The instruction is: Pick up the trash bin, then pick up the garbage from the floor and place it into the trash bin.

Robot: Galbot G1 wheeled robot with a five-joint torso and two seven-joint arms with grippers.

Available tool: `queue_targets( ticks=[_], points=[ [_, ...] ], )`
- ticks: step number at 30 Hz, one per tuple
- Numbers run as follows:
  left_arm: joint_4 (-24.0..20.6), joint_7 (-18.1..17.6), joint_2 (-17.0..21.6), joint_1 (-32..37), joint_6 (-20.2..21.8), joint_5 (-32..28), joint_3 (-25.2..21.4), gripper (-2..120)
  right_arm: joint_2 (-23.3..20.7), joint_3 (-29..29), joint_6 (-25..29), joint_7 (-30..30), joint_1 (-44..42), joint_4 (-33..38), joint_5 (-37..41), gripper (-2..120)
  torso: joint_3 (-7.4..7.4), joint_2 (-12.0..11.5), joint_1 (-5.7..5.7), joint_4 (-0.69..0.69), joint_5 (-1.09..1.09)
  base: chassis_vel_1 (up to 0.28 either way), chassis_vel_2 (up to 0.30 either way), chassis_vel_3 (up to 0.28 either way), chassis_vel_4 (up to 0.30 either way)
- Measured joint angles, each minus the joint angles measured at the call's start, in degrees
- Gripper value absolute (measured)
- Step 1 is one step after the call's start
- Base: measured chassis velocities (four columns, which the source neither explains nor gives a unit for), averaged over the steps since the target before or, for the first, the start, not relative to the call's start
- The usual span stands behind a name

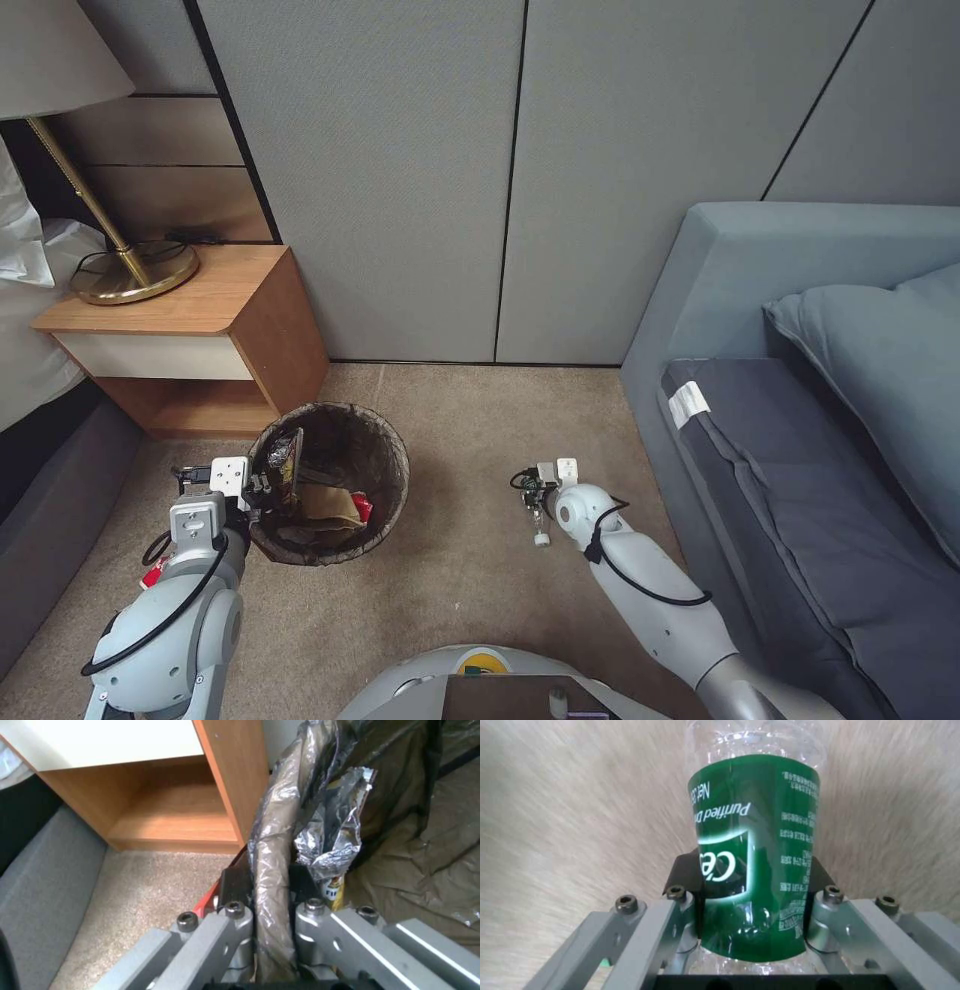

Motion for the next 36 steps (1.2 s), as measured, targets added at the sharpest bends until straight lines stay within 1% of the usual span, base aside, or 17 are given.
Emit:
queue_targets(
  ticks=[2,3,5,6,9,10,13,14,16,17,20,21,23,25,28,35,36],
  points=[
    [-0.2,0.0,0.0,0.0,0.0,0.0,-0.2,4,-2.2,1.7,-1.7,1.7,-1.3,6.3,4.1,27,0.0,0.0,0.0,0.0,0.0,0.0,0.0,0.0,0.0],
    [-0.2,0.0,0.0,0.0,0.0,0.0,-0.2,4,-2.2,1.7,-1.7,1.7,-1.3,6.3,4.1,27,0.0,0.0,0.0,0.0,0.0,0.0,0.0,0.0,0.0],
    [-0.2,0.0,0.0,0.0,0.0,0.0,-0.1,4,-5.5,3.2,-2.7,2.6,-3.1,12.9,6.7,27,0.0,0.0,0.0,-0.01,-0.02,0.0,0.0,0.0,0.0],
    [-0.2,0.0,0.0,0.0,0.0,0.0,-0.1,4,-5.5,3.2,-2.7,2.6,-3.1,12.9,6.7,27,0.0,0.0,0.0,-0.01,-0.02,0.0,0.0,0.0,0.0],
    [-0.2,0.0,-0.2,0.0,0.0,0.1,0.2,4,-10.9,5.6,-3.8,4.7,-5.9,26.1,10.8,27,-0.01,0.0,0.0,-0.02,-0.01,0.0,0.0,0.0,0.0],
    [-0.2,0.0,-0.2,0.0,0.0,0.1,0.2,4,-10.9,5.6,-3.8,4.7,-5.9,26.1,10.8,27,-0.01,0.0,0.0,-0.02,-0.01,0.0,0.0,0.0,0.0],
    [-0.3,0.0,-0.3,0.1,0.0,0.3,0.2,4,-14.6,7.4,-4.3,7.1,-7.5,36.2,14.4,27,-0.01,0.0,0.0,-0.01,0.0,0.0,0.0,0.0,0.0],
    [-0.3,0.0,-0.3,0.1,0.0,0.3,0.2,4,-14.6,7.4,-4.3,7.1,-7.5,36.2,14.4,27,-0.01,0.0,0.0,-0.01,0.0,0.0,0.0,0.0,0.0],
    [-0.3,0.0,-0.3,0.2,0.0,0.3,0.3,4,-16.4,8.4,-4.5,8.5,-7.8,42.5,16.9,27,-0.01,0.0,0.0,-0.01,-0.02,0.0,0.0,0.0,0.0],
    [-0.3,0.0,-0.3,0.2,0.0,0.3,0.3,4,-16.4,8.4,-4.5,8.5,-7.8,42.5,16.9,27,-0.01,0.0,0.0,-0.01,-0.02,0.0,0.0,0.0,0.0],
    [-0.3,-0.1,-0.4,0.1,0.0,0.4,0.4,4,-19.2,9.8,-4.6,10.8,-6.7,52.7,23.5,27,-0.01,0.0,0.0,0.0,-0.03,0.0,0.0,0.0,0.0],
    [-0.3,-0.1,-0.4,0.1,0.0,0.4,0.4,4,-19.2,9.8,-4.6,10.8,-6.7,52.7,23.5,27,-0.01,0.0,0.0,0.0,-0.03,0.0,0.0,0.0,0.0],
    [-0.4,-0.1,-0.4,0.0,0.0,0.5,0.5,4,-20.9,10.2,-4.5,11.5,-4.7,57.7,28.0,27,-0.01,0.0,0.0,-0.01,-0.01,0.0,0.0,0.0,0.0],
    [-0.4,-0.1,-0.4,0.0,0.0,0.5,0.5,4,-21.3,10.2,-4.5,11.7,-4.1,58.7,29.1,27,-0.01,0.0,0.0,-0.01,-0.02,0.0,0.0,0.0,0.0],
    [-0.7,-0.1,-0.6,0.1,0.0,0.7,0.7,4,-23.1,9.6,-3.8,12.1,0.7,63.3,34.1,27,-0.01,0.0,0.0,-0.02,-0.02,0.0,0.0,0.0,0.0],
    [-0.7,-0.1,-1.0,0.1,0.0,1.1,0.9,4,-23.5,5.6,-1.9,12.1,14.0,66.3,42.4,27,-0.01,0.0,0.0,0.0,-0.03,0.0,0.0,0.0,0.0],
    [-0.7,-0.1,-1.0,0.1,0.0,1.1,0.9,4,-23.5,5.6,-1.9,12.1,14.0,66.3,42.4,27,-0.01,0.0,0.0,0.0,-0.03,0.0,0.0,0.0,0.0]
  ],
)
